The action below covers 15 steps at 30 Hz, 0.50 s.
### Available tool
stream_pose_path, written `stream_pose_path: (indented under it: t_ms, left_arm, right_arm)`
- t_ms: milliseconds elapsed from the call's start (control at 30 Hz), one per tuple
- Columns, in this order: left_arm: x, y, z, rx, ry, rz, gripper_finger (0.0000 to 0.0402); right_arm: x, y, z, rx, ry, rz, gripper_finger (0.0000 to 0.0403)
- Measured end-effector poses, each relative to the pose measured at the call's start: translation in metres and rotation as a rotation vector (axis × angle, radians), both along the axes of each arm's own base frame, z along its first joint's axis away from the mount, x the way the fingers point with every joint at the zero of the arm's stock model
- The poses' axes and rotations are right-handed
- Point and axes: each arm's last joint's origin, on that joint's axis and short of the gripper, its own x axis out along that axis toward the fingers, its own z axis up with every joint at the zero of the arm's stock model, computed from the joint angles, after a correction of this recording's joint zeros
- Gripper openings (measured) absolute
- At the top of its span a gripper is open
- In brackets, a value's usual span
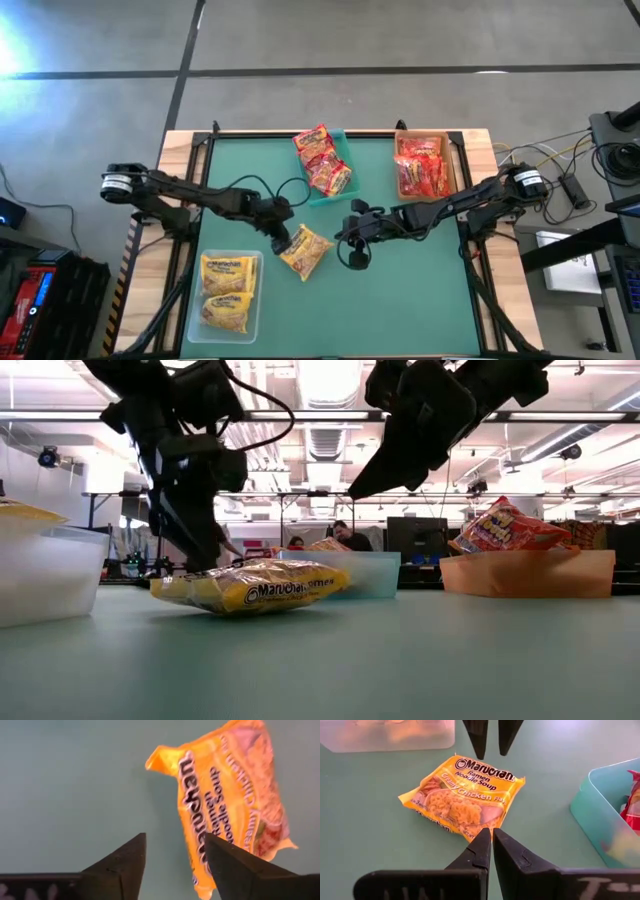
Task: Sort Maruchan noodles
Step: Put the yellow noodle pack into the transparent bin
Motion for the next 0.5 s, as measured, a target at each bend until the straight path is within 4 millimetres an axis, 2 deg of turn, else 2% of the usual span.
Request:
stream_pose_path:
  t_ms: [133, 333, 500]
  left_arm:
    - [0.003, -0.002, -0.001, 0.007, -0.057, -0.003, 0.0216]
    - [0.001, -0.002, -0.015, 0.006, -0.203, 0.004, 0.0282]
    - [-0.003, -0.002, -0.026, 0.012, -0.297, 0.007, 0.0313]
  right_arm:
    - [0.0, 0.0, 0.0, 0.0, 0.0, 0.0, 0.0013]
    - [0.0, 0.0, 0.0, 0.0, 0.0, 0.0, 0.0013]
    - [0.0, 0.0, 0.0, 0.0, 0.0, 0.0, 0.0013]
